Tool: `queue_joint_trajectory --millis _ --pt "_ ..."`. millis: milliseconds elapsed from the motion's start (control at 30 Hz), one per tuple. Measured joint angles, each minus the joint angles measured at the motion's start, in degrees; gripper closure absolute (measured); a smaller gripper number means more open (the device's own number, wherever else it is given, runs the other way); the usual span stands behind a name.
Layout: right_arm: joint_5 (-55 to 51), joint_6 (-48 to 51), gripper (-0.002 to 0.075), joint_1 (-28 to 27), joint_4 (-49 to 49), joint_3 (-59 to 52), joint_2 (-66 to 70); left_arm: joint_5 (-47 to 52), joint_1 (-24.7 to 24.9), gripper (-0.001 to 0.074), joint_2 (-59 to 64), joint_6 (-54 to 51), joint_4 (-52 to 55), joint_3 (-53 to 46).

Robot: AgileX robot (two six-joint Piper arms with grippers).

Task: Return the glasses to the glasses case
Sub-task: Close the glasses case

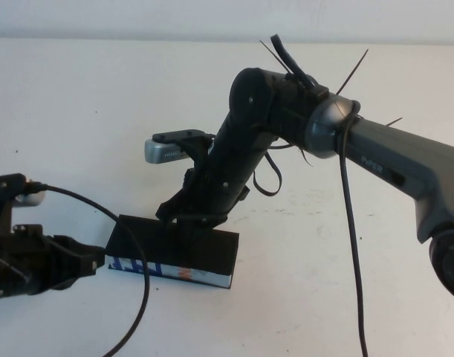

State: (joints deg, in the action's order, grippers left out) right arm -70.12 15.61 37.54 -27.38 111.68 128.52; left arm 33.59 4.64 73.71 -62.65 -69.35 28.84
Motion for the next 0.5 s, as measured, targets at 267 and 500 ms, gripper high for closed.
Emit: queue_joint_trajectory --millis 267,500 --pt "0.0 0.1 0.0737 0.0 0.2 0.0 0.3 1.0 0.0 0.0739 -17.4 2.7 2.8 -0.1" --pt "0.0 0.2 0.0737 0.1 1.7 -0.1 -4.1 -4.8 0.0 0.0739 -30.2 3.0 5.3 -0.6"
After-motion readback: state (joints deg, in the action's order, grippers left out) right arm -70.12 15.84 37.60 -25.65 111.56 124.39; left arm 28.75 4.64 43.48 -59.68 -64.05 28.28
